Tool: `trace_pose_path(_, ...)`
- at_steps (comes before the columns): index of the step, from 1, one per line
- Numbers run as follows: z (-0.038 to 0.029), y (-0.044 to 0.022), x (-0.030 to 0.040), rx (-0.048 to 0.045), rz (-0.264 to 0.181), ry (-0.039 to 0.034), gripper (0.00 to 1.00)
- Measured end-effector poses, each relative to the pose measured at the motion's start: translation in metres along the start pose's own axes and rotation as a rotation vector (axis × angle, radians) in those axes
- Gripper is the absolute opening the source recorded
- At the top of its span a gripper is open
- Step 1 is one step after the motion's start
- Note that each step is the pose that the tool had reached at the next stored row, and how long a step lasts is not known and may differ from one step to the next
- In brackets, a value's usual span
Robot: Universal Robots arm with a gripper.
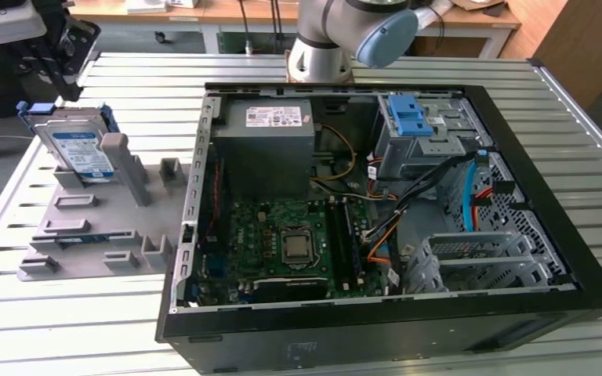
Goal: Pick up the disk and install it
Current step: 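Reach for the disk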
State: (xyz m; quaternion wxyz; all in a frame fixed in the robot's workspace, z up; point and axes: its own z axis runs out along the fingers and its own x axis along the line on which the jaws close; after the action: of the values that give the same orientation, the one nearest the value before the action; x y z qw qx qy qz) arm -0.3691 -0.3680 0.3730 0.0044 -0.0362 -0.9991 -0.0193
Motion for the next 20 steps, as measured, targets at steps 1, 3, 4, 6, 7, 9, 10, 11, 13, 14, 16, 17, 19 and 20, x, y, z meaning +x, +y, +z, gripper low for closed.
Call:
trace_pose_path(1, -0.0001, -0.0003, 0.0042, 0.0002, 0.0, 0.0002, 0.11)
trace_pose_path(3, 0.0001, -0.0008, 0.0112, 0.0001, 0.0, 0.0001, 0.11)
trace_pose_path(4, 0.0002, -0.001, 0.0146, 0.0, 0.0, 0.0, 0.11)
trace_pose_path(6, 0.0003, -0.0014, 0.0209, 0.0001, 0.0, 0.0002, 0.11)
trace_pose_path(7, 0.0003, -0.0016, 0.0235, 0.0002, 0.0, 0.0002, 0.11)
trace_pose_path(9, 0.0004, -0.0019, 0.027, 0.0001, 0.0, 0.0001, 0.11)
trace_pose_path(10, 0.0004, -0.0019, 0.0274, 0.0001, 0.0, 0.0001, 0.11)
trace_pose_path(11, 0.0004, -0.0019, 0.0274, 0.0, 0.0, 0.0, 0.11)
trace_pose_path(13, 0.0004, -0.0019, 0.0276, 0.0001, 0.0, 0.0001, 0.11)
trace_pose_path(14, 0.0004, -0.0019, 0.0276, 0.0, 0.0, 0.0001, 0.11)
trace_pose_path(16, 0.0004, -0.0019, 0.0277, 0.0001, 0.0, 0.0001, 0.11)
trace_pose_path(17, 0.0004, -0.0019, 0.0277, 0.0, 0.0, 0.0, 0.11)
trace_pose_path(19, 0.0004, -0.002, 0.0284, 0.0001, 0.0, 0.0001, 0.11)
trace_pose_path(20, 0.0005, -0.002, 0.0289, 0.0001, 0.0, 0.0, 0.11)
